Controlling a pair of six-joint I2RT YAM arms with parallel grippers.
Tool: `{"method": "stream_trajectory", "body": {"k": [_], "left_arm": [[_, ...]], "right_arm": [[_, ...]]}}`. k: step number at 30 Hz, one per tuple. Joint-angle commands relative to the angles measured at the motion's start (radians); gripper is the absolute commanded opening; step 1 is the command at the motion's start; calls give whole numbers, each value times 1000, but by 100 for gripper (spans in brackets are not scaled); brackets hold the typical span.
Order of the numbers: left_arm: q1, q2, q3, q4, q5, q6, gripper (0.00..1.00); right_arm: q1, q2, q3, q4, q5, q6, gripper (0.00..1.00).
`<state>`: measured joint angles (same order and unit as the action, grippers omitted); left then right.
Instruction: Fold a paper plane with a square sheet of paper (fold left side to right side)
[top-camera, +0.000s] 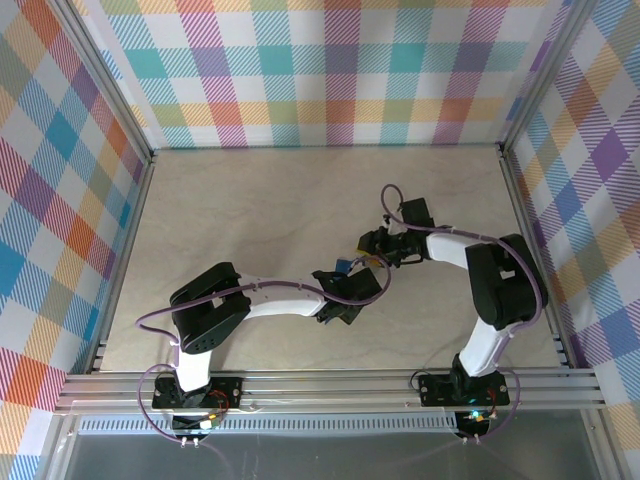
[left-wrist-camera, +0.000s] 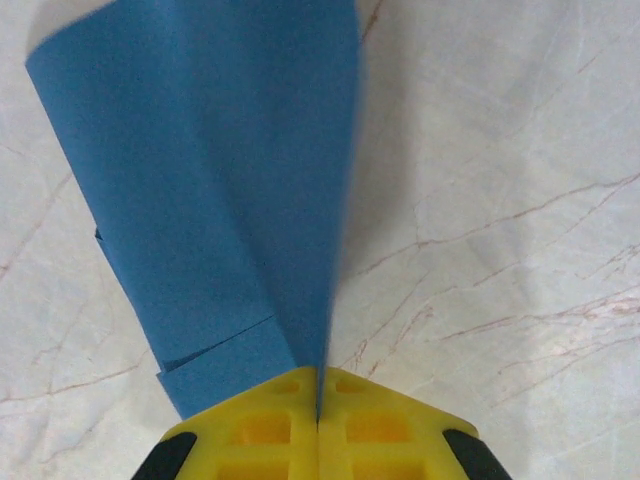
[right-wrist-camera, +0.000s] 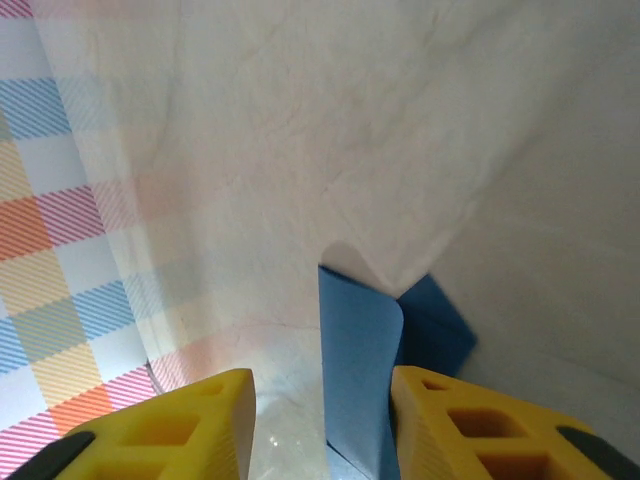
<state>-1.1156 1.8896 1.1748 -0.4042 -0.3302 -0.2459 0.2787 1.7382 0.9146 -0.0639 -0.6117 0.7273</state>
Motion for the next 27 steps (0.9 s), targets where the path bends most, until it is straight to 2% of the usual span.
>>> {"method": "stream_trajectory", "body": {"k": [1, 10, 15, 20, 27], "left_arm": [[18, -53, -30, 41, 44, -17, 4], [105, -172, -153, 220, 256, -59, 0], [180, -202, -213, 326, 410, -123, 0], [265, -206, -292, 507, 617, -243, 0], [334, -157, -330, 671, 778, -385, 0]], "right_arm": [[-58, -72, 2, -77, 49, -65, 45], [-185, -215, -99, -110, 68, -125, 51], [-189, -254, -151, -73, 26, -146, 53], [-187, -271, -202, 2, -43, -131, 54], [-185, -261, -252, 72, -92, -111, 54]]}}
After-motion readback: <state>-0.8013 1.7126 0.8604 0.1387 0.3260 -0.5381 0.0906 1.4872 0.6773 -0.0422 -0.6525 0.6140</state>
